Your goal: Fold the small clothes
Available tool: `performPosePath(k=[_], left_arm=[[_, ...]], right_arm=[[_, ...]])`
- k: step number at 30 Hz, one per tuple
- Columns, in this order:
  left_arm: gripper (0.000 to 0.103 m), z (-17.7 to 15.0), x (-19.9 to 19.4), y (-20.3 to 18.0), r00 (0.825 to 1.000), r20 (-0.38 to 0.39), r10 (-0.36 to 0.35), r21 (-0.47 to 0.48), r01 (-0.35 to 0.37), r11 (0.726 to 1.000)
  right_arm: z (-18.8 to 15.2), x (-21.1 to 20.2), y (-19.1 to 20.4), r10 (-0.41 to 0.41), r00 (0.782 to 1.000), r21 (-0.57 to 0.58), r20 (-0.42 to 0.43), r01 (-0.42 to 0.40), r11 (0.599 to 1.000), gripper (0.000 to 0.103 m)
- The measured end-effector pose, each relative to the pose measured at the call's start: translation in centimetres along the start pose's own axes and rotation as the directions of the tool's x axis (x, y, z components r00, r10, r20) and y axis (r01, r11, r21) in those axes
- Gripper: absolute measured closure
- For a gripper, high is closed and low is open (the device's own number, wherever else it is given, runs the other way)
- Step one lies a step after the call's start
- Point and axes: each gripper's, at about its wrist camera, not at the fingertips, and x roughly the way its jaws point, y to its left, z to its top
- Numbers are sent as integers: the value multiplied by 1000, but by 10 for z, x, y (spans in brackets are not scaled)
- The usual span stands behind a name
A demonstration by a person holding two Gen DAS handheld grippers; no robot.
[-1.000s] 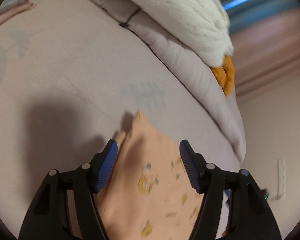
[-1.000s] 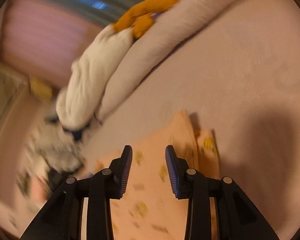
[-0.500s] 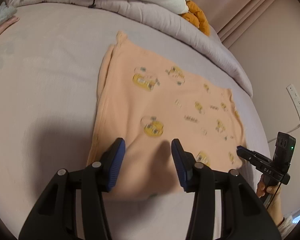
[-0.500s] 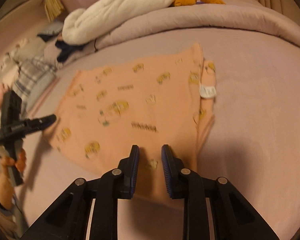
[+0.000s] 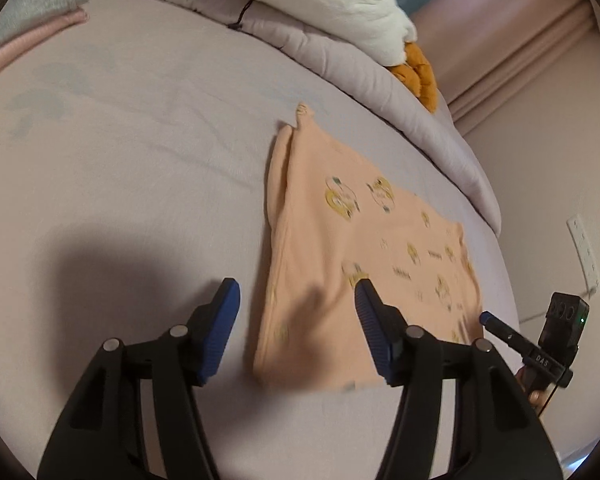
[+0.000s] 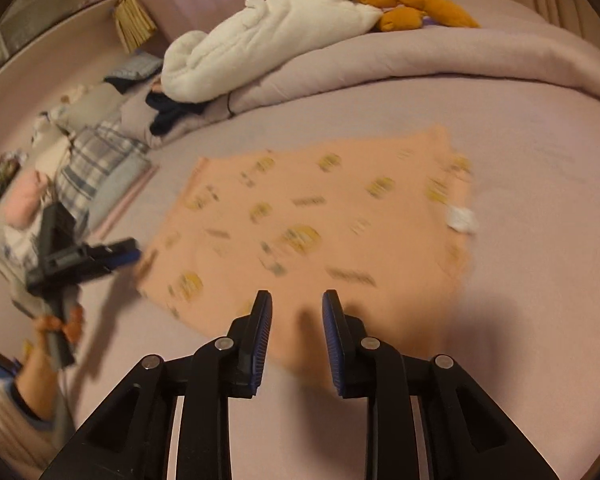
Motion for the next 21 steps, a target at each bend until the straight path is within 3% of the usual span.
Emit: performPosePath(k=[7,11,15,17,21], left_arm=[[45,19,33,0,997,-42,-58,-43,57,997],[47,28,41,-4,995,-59,-79,-37,77,996],[69,29,51,-15,997,-81,-7,23,9,1000],[73,29,53,-16,995,-99,4,50,1,999],[77,28,52,-11,995,-99,7,36,-4,999]], right_arm=[[53,68,9,46,999,86,-9,-45,995,78],[72,92,13,33,999,96,-39,-29,995,78],[81,117,15,-60,993,68,-102,67,995,79],[78,127,17,-121,984,25,-134,125,992,85],[75,117,22,-124,981,1,-150,126,992,85]])
